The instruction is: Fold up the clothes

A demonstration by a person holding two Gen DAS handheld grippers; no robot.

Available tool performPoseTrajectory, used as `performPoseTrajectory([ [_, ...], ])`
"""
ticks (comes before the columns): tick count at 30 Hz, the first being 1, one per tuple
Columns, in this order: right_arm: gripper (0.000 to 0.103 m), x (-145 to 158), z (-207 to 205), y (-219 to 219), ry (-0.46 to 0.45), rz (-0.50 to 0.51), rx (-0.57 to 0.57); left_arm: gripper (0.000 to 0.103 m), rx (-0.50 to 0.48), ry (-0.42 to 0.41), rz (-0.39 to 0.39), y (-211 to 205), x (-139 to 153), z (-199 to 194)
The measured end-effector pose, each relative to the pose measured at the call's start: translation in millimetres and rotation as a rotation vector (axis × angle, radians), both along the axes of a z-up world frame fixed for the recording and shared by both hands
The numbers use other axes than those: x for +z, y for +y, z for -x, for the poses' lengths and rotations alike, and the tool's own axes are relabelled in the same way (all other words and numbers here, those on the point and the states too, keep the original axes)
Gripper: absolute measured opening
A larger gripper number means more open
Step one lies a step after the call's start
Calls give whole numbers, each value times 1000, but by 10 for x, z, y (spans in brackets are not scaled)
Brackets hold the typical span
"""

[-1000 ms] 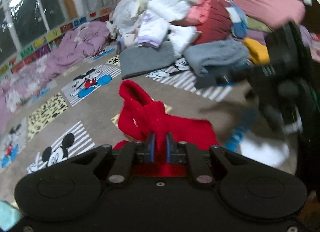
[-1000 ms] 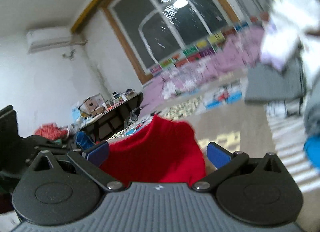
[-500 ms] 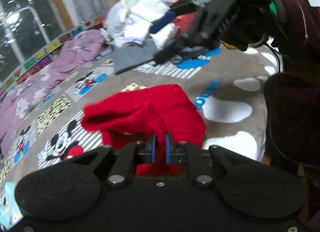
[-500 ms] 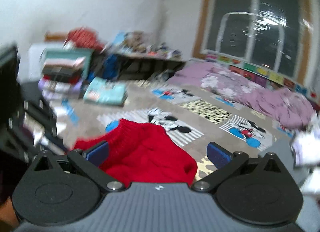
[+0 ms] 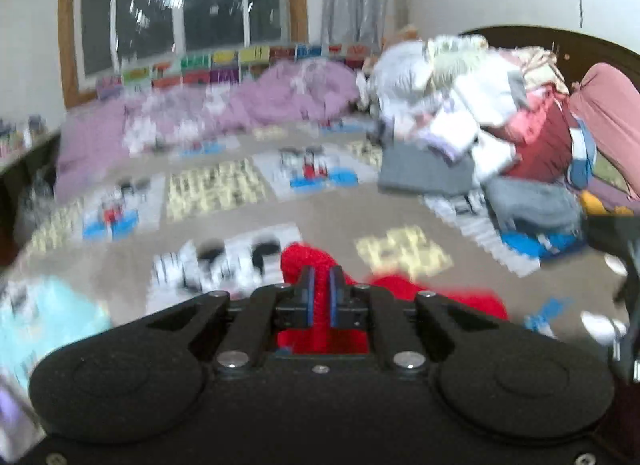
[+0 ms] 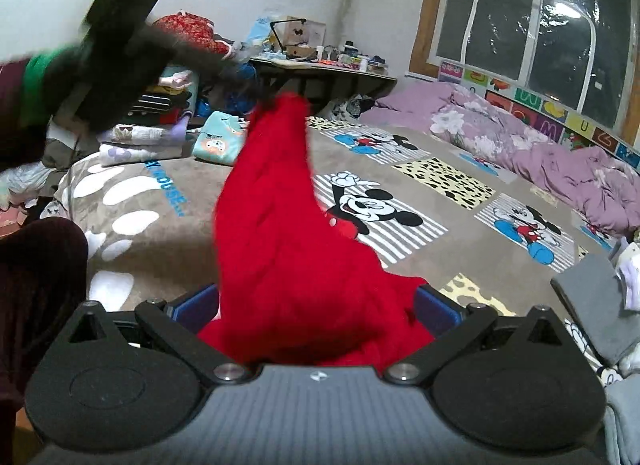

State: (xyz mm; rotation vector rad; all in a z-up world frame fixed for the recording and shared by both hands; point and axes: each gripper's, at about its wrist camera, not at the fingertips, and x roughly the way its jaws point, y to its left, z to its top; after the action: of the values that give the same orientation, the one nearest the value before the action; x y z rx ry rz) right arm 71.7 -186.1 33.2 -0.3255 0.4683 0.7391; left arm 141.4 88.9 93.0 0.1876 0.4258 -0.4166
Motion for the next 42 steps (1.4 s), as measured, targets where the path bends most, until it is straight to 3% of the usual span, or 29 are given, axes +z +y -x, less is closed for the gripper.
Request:
performPoseTrajectory([
  [3,102,-10,-66,-2,13,-30,-12,0,-39,-93,-18,-162,470,-204],
  [7,102,-9,-123,1,38,-99,-26,0,-100,-97,-44,-395,862,-380],
  [9,102,-29,-116,4,45,-118,-27,7,-105,-66,-69,-441,799,-405],
  [10,102,-51,-107,-2,49,-122,-24,17,-92,-48,-84,-443,723,-422],
  [11,102,-76,-102,-10,55,-121,-23,55,-79,-30,-99,-446,648,-440],
  [12,102,-103,-106,-19,61,-117,-20,83,-56,3,-95,-379,500,-476],
  [13,102,-130,-110,-29,66,-112,-18,84,-33,38,-89,-303,343,-514],
  [20,102,-289,-281,-150,134,-145,-52,84,144,392,61,358,-826,-917],
  [23,102,-348,-430,-184,164,-169,-74,84,163,482,126,421,-1166,-1018],
  [28,102,-428,-705,-195,200,-188,-104,84,150,587,187,382,-1481,-1212],
  [30,102,-459,-794,-183,210,-191,-110,82,140,600,189,321,-1575,-1291],
  [31,102,-480,-828,-173,215,-192,-111,76,135,605,190,291,-1620,-1331],
  [33,102,-520,-860,-160,222,-196,-114,32,121,584,141,165,-1627,-1363],
  [34,102,-539,-866,-157,228,-200,-114,21,118,557,97,97,-1609,-1372],
  [36,102,-591,-861,-155,241,-207,-112,15,95,491,42,-1,-1506,-1373],
  [40,102,-658,-834,-149,271,-232,-91,14,76,339,-74,-189,-1189,-1406],
  [42,102,-691,-833,-111,289,-246,-78,14,62,272,-90,-258,-968,-1449],
])
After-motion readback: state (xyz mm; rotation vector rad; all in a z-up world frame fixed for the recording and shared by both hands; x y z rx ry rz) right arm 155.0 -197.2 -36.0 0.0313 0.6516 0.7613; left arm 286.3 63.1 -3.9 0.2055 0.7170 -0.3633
